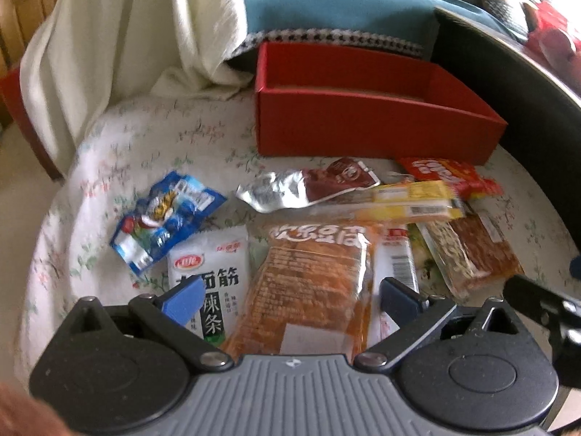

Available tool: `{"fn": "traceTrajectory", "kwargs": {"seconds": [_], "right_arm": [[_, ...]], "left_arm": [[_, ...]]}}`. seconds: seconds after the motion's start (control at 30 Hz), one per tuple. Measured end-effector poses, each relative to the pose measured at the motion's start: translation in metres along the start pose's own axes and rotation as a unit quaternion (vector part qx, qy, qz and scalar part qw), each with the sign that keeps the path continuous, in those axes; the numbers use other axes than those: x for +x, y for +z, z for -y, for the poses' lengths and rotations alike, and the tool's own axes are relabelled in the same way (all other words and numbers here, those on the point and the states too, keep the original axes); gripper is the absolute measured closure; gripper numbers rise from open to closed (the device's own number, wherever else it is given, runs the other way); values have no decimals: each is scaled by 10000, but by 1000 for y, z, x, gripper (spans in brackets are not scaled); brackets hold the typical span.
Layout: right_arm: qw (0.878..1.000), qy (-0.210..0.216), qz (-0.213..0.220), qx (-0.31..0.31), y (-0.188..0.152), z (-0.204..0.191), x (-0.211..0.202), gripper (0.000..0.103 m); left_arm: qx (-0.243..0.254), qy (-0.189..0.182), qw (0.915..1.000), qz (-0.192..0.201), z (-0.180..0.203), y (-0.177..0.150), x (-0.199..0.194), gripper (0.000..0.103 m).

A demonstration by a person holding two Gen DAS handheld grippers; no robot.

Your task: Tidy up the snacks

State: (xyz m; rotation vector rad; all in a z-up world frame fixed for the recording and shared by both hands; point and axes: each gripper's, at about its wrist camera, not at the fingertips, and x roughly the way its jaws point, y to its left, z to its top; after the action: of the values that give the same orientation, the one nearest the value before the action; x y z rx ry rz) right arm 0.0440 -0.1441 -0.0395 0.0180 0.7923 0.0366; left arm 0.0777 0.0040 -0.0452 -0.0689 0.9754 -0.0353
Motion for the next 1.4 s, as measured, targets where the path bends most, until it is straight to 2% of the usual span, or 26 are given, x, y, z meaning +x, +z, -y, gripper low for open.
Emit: {"fn": "traceTrajectory", "kwargs": {"seconds": [0.1, 0.23, 0.47, 0.57, 0.67, 0.87, 1.07, 1.23, 1.4], "right_arm": [[10000, 26, -65, 11, 0, 0, 3, 0], [9999, 62, -90, 40, 1, 1, 3, 0], [9998, 88, -176, 19, -1, 2, 3, 0], [9997, 141, -208, 1, -2, 1, 3, 0], [9993, 268, -233, 80, -1, 2, 3, 0], [9987, 393, -309, 118, -1, 0, 6, 0], [9968, 633, -456, 196, 0, -10, 10, 4], [9965, 681, -479, 109, 1, -33, 14, 4], [9928, 817, -736, 484, 4, -54, 35, 4]], "left_arm": [[-108, -113, 9998, -100, -3, 0, 4, 6], [127, -122, 9997, -141, 2, -5, 5, 10], [623, -167, 9979, -47, 11, -15, -6, 34], [745, -174, 9971, -18, 14, -19, -10, 39], [646, -235, 9976, -35, 9, -20, -15, 44], [452, -210, 9988, -11, -6, -21, -23, 46], [206, -427, 9988, 98, -22, -24, -40, 46], [0, -558, 9982, 209, -37, -25, -54, 46], [-299, -584, 9974, 288, -57, -25, -62, 46]]}}
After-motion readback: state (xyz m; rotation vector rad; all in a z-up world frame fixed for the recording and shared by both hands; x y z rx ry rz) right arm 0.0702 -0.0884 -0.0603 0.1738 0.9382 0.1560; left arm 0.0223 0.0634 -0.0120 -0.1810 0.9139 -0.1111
